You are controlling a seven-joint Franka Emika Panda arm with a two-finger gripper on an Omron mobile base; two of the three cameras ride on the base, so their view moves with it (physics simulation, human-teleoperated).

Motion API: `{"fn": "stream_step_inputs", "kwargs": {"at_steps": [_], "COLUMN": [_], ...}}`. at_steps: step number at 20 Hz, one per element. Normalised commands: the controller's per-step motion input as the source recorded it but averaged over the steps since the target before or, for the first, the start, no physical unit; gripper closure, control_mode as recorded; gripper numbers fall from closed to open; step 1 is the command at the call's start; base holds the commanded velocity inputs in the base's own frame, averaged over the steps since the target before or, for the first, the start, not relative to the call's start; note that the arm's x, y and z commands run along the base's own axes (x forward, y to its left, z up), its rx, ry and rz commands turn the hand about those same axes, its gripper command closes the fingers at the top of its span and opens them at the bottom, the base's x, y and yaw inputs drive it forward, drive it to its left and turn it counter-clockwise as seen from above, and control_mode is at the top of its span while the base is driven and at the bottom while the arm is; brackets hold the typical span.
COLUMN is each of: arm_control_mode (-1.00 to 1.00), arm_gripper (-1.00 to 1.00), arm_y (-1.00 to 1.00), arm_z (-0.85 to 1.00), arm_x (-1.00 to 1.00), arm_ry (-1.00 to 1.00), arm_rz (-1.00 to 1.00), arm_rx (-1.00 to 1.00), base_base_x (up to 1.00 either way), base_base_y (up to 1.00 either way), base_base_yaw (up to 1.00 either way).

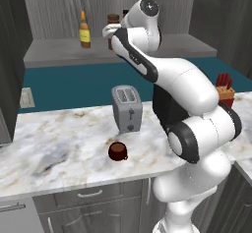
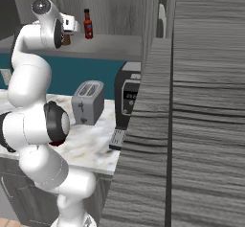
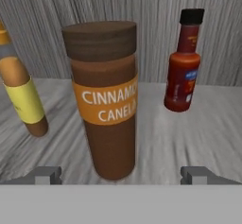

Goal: Pick the cinnamon and honey bottle from the cabinet and place them next to the mug.

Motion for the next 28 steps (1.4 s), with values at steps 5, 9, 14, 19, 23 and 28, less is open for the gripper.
{"fn": "stream_step_inputs", "kwargs": {"at_steps": [5, 9, 14, 19, 23, 28], "arm_control_mode": [-1.00, -1.00, -1.00, -1.00, -1.00, -1.00], "arm_gripper": [-1.00, -1.00, -1.00, -1.00, -1.00, -1.00], "arm_y": [0.00, 0.08, 0.10, 0.06, 0.08, 0.02], "arm_z": [0.00, 0.00, 0.00, 0.00, 0.00, 0.00], "arm_x": [0.03, 0.00, 0.00, 0.03, 0.10, 0.13], "arm_ry": [0.00, 0.00, 0.00, 0.00, 0.00, 0.00], "arm_rz": [0.00, 0.00, 0.00, 0.00, 0.00, 0.00], "arm_rx": [0.00, 0.00, 0.00, 0.00, 0.00, 0.00], "base_base_x": [0.00, 0.00, 0.00, 0.00, 0.00, 0.00], "base_base_y": [0.00, 0.00, 0.00, 0.00, 0.00, 0.00], "base_base_yaw": [0.00, 0.00, 0.00, 0.00, 0.00, 0.00]}}
